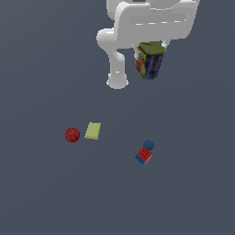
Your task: Pick up a designated object from a clutter of objects.
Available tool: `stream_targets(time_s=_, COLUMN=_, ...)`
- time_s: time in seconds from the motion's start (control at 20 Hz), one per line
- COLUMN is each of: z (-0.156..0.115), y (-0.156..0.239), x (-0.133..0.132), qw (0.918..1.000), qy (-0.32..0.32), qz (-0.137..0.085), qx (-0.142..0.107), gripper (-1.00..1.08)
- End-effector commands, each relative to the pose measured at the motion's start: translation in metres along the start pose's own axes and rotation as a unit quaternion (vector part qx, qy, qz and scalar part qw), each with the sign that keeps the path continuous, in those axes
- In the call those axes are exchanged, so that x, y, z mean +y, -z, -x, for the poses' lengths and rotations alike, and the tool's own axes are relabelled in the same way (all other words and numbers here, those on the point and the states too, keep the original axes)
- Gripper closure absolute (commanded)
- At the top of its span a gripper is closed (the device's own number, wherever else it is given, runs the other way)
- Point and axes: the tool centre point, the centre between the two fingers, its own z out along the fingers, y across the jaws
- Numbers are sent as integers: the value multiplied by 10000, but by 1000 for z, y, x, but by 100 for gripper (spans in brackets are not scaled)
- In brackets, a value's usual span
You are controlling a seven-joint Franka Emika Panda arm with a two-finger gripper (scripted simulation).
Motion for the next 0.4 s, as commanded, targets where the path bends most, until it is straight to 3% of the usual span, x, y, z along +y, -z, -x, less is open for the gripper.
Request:
stream_targets(time_s=0.0, z=3, y=8, x=1, qw=10000, qy=0, qz=2, qx=14, gripper=108)
stream_targets(time_s=0.35, z=2, y=9, x=1, qw=10000, qy=-1, qz=5, qx=14, gripper=108)
